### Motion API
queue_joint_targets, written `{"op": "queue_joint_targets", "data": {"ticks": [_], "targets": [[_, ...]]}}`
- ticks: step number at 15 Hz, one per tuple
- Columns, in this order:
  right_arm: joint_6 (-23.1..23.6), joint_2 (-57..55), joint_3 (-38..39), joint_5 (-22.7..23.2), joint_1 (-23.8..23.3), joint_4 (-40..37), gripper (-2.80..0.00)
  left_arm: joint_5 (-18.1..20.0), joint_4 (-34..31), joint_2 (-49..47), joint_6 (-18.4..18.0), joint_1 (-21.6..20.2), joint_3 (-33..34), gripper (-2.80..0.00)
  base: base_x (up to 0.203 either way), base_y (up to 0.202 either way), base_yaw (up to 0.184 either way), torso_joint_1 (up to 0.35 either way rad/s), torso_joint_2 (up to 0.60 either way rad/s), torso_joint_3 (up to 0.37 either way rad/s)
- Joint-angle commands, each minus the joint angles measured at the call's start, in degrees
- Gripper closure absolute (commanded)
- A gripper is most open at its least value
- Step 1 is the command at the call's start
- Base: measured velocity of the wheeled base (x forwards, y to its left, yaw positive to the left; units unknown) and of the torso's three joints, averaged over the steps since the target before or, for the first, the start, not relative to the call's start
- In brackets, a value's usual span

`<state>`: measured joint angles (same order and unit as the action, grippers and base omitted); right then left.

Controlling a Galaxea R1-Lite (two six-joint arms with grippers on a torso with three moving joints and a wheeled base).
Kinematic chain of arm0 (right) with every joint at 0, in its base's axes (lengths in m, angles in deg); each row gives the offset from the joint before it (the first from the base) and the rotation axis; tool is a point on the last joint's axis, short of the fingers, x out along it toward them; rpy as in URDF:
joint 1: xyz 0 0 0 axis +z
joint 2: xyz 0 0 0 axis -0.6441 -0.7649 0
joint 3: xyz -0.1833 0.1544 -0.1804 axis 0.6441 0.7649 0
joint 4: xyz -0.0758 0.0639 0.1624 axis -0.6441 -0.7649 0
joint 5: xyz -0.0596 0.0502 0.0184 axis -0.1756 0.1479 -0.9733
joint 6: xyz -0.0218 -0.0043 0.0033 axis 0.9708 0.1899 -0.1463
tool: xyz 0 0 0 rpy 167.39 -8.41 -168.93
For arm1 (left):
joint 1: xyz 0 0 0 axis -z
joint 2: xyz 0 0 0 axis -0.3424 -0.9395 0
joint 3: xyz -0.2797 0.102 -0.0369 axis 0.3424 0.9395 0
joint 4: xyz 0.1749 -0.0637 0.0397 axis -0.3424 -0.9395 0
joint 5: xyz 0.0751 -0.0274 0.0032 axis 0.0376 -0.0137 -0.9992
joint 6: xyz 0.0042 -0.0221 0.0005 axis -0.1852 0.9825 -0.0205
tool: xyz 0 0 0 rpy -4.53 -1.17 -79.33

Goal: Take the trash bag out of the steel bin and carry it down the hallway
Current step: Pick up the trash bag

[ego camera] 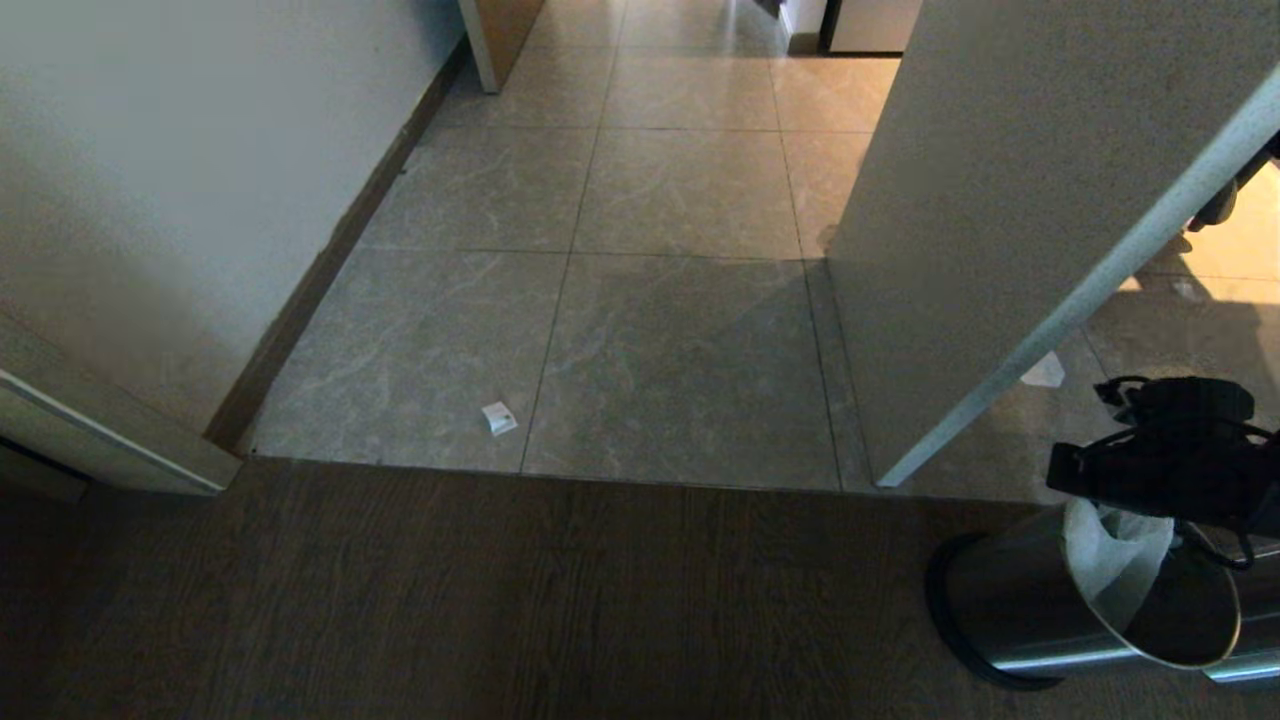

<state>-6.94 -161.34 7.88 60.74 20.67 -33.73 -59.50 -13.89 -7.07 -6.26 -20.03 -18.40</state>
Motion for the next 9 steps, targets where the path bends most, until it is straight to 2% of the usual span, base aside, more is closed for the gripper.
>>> {"op": "queue_joint_targets", "data": {"ticks": [1, 7, 9], "targets": [[0.01, 6.86, 2.34, 0.25, 0.01, -1.21, 0.00, -0.04, 0.00, 0.00, 0.02, 0.00, 0.00, 0.00, 0.000, 0.000, 0.000, 0.000, 0.00, 0.000], [0.37, 28.57, 7.98, 1.02, -1.02, -19.02, 0.00, -0.02, 0.00, 0.00, 0.02, 0.00, 0.00, 0.00, 0.000, 0.000, 0.000, 0.000, 0.00, 0.000], [1.03, 33.72, 9.59, 0.75, -1.66, -21.48, 0.00, -0.04, 0.00, 0.00, 0.02, 0.00, 0.00, 0.00, 0.000, 0.000, 0.000, 0.000, 0.00, 0.000]]}}
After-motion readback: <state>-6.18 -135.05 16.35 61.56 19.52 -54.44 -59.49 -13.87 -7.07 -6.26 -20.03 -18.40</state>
